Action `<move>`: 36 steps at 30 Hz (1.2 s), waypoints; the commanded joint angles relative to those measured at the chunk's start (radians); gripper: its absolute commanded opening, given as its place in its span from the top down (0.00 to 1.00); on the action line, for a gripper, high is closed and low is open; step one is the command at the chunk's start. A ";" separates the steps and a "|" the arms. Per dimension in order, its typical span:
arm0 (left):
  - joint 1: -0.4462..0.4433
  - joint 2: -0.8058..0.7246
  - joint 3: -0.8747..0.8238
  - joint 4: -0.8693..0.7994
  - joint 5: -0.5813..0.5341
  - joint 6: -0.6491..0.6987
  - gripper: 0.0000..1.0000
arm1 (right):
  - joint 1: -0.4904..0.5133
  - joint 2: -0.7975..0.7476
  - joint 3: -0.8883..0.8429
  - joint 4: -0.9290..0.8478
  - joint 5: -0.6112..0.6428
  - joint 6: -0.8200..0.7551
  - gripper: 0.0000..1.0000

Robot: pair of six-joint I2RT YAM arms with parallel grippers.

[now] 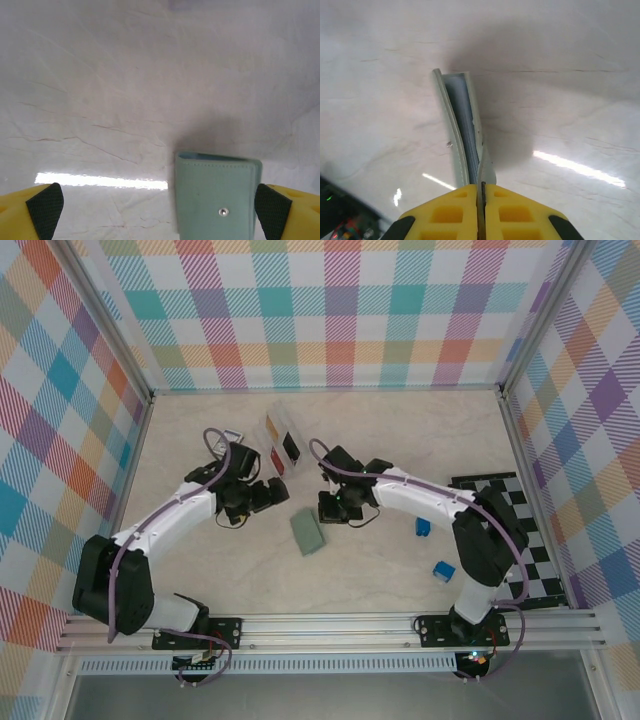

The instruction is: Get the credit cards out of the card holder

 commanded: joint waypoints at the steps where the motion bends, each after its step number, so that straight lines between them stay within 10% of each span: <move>1: 0.029 -0.040 0.005 -0.077 -0.054 -0.075 0.00 | 0.047 0.024 0.109 -0.080 -0.040 -0.038 0.91; 20: 0.095 -0.134 -0.142 0.017 0.267 -0.078 0.01 | -0.009 0.066 0.048 -0.128 0.121 0.041 0.90; 36: -0.015 0.058 -0.144 0.202 0.374 -0.093 0.43 | -0.110 0.142 -0.043 -0.091 0.101 -0.056 0.89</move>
